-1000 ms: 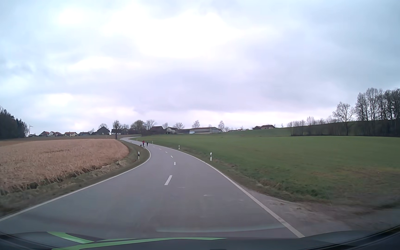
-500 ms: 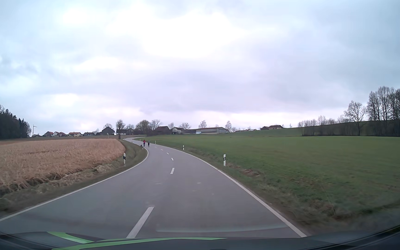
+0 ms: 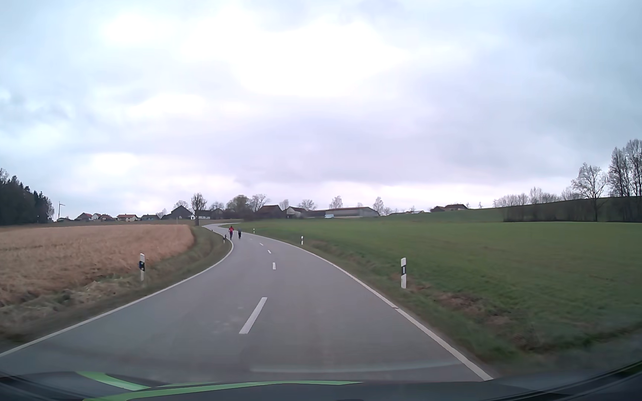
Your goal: Follow the waypoints while adhering to traffic rules and regulations
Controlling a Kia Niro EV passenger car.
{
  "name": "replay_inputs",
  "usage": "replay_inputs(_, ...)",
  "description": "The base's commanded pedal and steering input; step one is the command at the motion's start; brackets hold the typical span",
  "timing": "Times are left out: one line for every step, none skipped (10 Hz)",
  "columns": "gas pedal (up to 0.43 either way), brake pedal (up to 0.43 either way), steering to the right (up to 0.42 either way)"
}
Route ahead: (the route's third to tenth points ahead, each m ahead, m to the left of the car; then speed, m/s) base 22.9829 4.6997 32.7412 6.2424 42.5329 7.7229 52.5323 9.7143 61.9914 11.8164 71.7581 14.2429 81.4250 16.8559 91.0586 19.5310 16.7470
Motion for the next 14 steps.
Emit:
replay_inputs(0.28, 0.0, -0.018)
replay_inputs(0.28, 0.0, -0.019)
replay_inputs(0.28, 0.0, -0.021)
replay_inputs(0.28, 0.0, -0.022)
replay_inputs(0.28, 0.0, -0.022)
replay_inputs(0.28, 0.0, -0.022)
replay_inputs(0.28, 0.0, -0.022)
replay_inputs(0.28, 0.0, -0.022)
replay_inputs(0.28, 0.0, -0.024)
replay_inputs(0.28, 0.0, -0.025)
replay_inputs(0.28, 0.0, -0.026)
replay_inputs(0.28, 0.0, -0.026)
replay_inputs(0.28, 0.0, -0.028)
replay_inputs(0.28, 0.0, -0.03)
